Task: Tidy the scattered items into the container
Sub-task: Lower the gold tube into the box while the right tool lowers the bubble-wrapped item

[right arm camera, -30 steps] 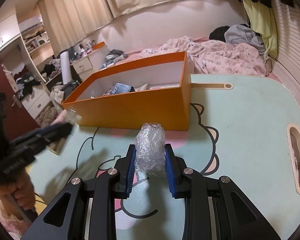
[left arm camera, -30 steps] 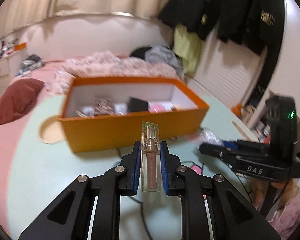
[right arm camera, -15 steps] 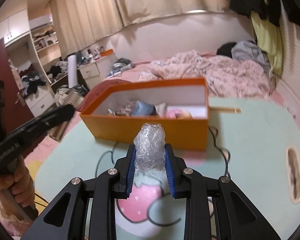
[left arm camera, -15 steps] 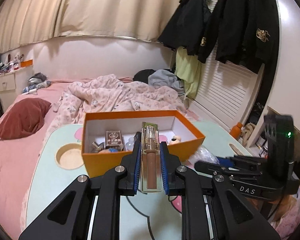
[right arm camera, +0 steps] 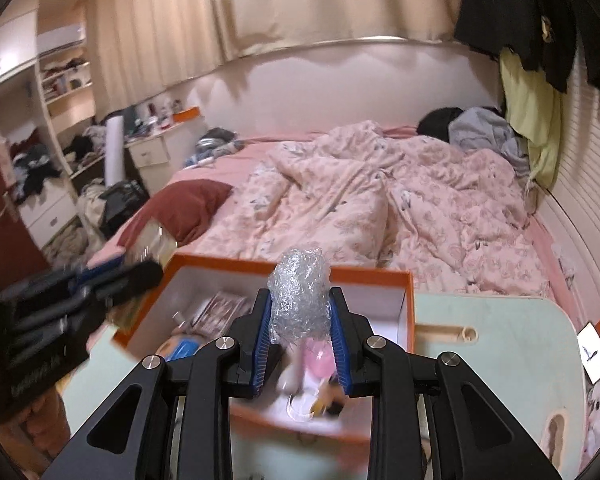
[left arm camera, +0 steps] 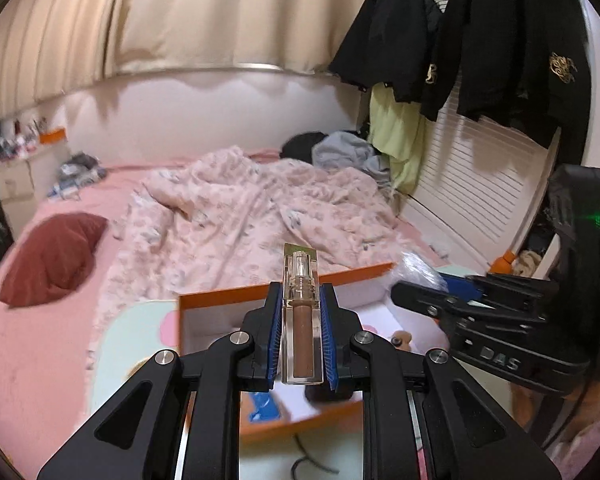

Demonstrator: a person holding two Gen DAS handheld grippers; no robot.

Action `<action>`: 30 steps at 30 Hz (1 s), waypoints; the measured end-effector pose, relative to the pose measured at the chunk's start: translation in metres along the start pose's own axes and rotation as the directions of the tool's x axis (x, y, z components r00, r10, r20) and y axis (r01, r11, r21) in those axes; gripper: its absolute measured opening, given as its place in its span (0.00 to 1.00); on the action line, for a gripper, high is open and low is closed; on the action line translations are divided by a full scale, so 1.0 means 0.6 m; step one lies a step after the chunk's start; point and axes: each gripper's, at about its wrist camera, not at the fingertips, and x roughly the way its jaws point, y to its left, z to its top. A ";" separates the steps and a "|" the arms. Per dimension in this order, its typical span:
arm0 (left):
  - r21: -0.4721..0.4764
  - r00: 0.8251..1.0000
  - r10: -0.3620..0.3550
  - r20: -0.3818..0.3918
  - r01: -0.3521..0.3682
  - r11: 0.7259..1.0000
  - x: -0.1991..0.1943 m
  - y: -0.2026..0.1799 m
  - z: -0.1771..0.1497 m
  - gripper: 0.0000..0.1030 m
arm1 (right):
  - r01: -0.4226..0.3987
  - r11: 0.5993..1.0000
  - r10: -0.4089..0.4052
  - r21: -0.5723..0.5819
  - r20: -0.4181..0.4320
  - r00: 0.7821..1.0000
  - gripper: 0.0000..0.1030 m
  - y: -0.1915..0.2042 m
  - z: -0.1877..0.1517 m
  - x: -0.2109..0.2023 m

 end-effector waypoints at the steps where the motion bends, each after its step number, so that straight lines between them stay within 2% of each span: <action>1: -0.001 1.000 -0.014 -0.007 0.014 1.000 0.011 0.000 -0.003 0.18 | -0.003 1.000 0.003 0.024 0.006 1.000 0.26 -0.007 -0.003 0.006; 6: -0.007 0.998 -0.020 -0.059 0.019 1.000 0.050 0.000 -0.023 0.18 | -0.006 0.999 0.007 0.039 -0.022 1.000 0.26 -0.021 -0.027 0.031; 9: -0.001 0.998 0.002 -0.063 -0.002 1.000 0.058 0.003 -0.028 0.18 | 0.018 1.000 -0.018 0.024 -0.027 0.999 0.26 -0.021 -0.029 0.039; 16: -0.020 0.995 0.011 -0.094 -0.013 1.000 0.076 0.014 -0.040 0.18 | 0.019 0.999 -0.018 0.030 -0.036 0.999 0.26 -0.026 -0.031 0.048; 30: -0.016 0.993 0.006 -0.118 -0.008 1.000 0.089 0.014 -0.046 0.18 | 0.018 0.999 -0.016 0.036 -0.037 0.999 0.26 -0.031 -0.033 0.054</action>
